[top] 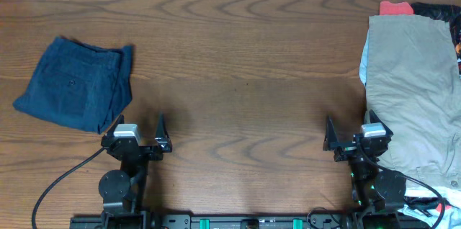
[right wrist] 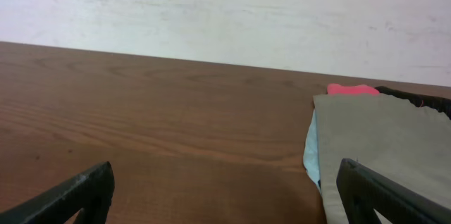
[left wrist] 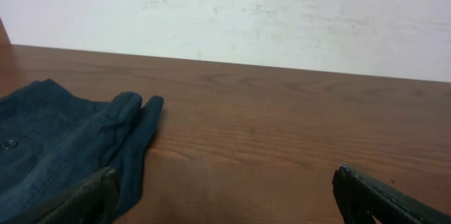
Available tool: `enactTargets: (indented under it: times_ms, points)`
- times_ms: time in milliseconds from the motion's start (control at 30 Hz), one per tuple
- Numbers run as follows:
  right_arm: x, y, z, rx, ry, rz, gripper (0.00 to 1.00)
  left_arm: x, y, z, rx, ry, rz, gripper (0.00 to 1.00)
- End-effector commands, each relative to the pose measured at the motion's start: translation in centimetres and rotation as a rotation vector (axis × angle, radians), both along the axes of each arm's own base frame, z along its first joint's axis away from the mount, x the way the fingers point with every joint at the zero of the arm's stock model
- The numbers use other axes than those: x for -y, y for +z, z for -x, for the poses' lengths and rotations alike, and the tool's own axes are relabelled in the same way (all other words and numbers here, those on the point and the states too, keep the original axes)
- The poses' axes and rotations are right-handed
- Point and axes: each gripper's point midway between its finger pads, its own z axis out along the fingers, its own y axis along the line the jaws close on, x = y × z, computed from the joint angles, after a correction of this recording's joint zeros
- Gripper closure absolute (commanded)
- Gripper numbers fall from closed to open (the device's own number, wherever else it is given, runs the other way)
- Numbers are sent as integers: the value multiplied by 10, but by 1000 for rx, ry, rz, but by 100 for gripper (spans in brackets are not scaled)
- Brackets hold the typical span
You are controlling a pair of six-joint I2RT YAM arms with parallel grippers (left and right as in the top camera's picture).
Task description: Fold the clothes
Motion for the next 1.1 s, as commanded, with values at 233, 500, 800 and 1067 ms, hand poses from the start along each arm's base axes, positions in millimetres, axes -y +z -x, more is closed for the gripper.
enactTargets:
  times_ms: [233,500,800,1067]
  points:
    - [4,0,0,0,-18,-13,1,1,-16,1,-46,-5,-15,2]
    - [3,0,0,-4,-20,-52,1,1,-18,0,-55,-3,2,2]
    - [0,0,1,-34,-9,-132,1,3,-18,3,-125,-4,69,2]
    - [1,15,6,-163,-19,-126,1,8,7,10,-274,-25,80,2]
